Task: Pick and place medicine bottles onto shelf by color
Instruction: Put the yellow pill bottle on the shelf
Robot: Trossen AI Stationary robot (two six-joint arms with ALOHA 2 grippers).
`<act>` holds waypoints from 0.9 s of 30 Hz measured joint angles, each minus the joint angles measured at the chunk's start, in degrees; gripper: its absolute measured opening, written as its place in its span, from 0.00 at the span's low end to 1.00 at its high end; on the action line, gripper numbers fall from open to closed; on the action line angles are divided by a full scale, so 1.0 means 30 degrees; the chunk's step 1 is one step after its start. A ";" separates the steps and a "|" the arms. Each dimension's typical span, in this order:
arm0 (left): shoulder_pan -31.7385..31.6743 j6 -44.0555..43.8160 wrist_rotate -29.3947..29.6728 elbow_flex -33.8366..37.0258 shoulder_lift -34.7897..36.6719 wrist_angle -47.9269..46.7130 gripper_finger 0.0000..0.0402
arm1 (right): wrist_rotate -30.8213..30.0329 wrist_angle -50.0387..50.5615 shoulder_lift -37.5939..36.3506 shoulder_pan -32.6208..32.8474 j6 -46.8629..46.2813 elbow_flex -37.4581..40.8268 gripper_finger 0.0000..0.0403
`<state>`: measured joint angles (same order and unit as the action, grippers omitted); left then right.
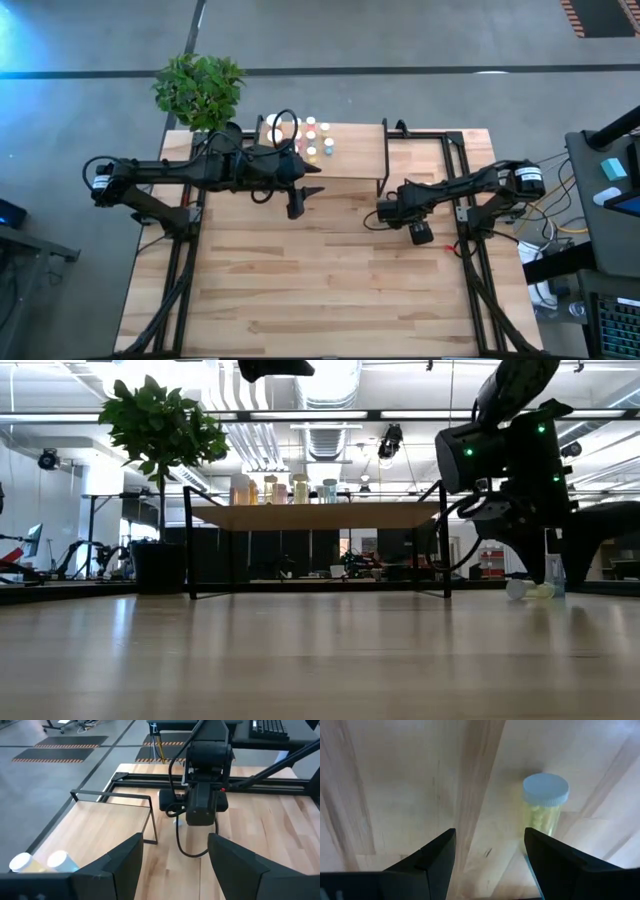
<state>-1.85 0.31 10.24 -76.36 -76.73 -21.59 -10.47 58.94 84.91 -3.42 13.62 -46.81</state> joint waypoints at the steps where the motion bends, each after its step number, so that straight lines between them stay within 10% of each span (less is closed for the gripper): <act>1: 0.0000 0.0008 0.0063 0.0000 0.0000 -0.0002 0.51 | 0.0005 -0.0138 0.0046 0.0000 0.0038 0.0064 0.56; 27: 0.0029 -0.2469 0.0612 0.0000 -0.0051 0.0022 0.51 | 0.0882 -0.2755 0.0112 -0.0007 -0.0199 0.0525 0.56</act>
<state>-1.76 -7.09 12.08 -76.36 -76.88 -21.53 -7.83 50.67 85.24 -3.44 13.03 -45.24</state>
